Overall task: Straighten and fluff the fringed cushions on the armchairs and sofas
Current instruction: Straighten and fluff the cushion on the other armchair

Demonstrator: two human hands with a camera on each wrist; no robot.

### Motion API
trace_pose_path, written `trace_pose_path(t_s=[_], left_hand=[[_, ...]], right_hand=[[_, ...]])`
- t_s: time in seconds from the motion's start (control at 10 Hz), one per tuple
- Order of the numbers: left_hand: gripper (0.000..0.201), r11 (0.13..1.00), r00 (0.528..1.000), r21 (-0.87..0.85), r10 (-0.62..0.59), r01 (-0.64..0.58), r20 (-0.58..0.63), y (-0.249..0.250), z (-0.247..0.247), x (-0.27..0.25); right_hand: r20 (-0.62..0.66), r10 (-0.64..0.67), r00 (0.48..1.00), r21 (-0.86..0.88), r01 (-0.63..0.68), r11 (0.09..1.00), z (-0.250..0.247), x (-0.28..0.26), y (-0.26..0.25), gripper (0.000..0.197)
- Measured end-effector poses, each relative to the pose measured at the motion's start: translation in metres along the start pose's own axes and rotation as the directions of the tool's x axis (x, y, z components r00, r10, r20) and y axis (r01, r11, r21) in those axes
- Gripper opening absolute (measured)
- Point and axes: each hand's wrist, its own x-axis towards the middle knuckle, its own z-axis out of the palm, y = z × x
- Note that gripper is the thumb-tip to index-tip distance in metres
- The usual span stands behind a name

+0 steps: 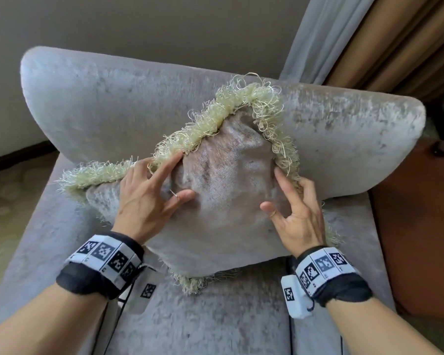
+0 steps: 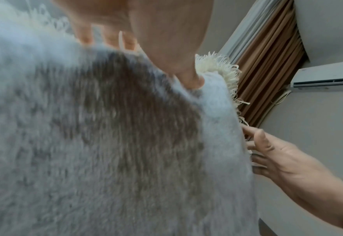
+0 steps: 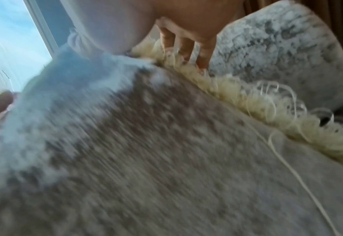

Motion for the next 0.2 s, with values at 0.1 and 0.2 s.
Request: trace_pose_path(t_s=[0.1,0.2], left_hand=[[0.069,0.999,0.996,0.027,-0.032,0.03,0.08,0.016,-0.036,-0.015],[0.063,0.998,0.986,0.058,0.001,-0.011,0.165,0.034,-0.078,-0.028]], right_hand=[[0.017,0.022,1.0,-0.013,-0.021,1.0,-0.032,-0.004,-0.029,0.074],[0.057,0.042,0.997,-0.069,-0.038,0.997,-0.072,-0.007,-0.064,0.073]])
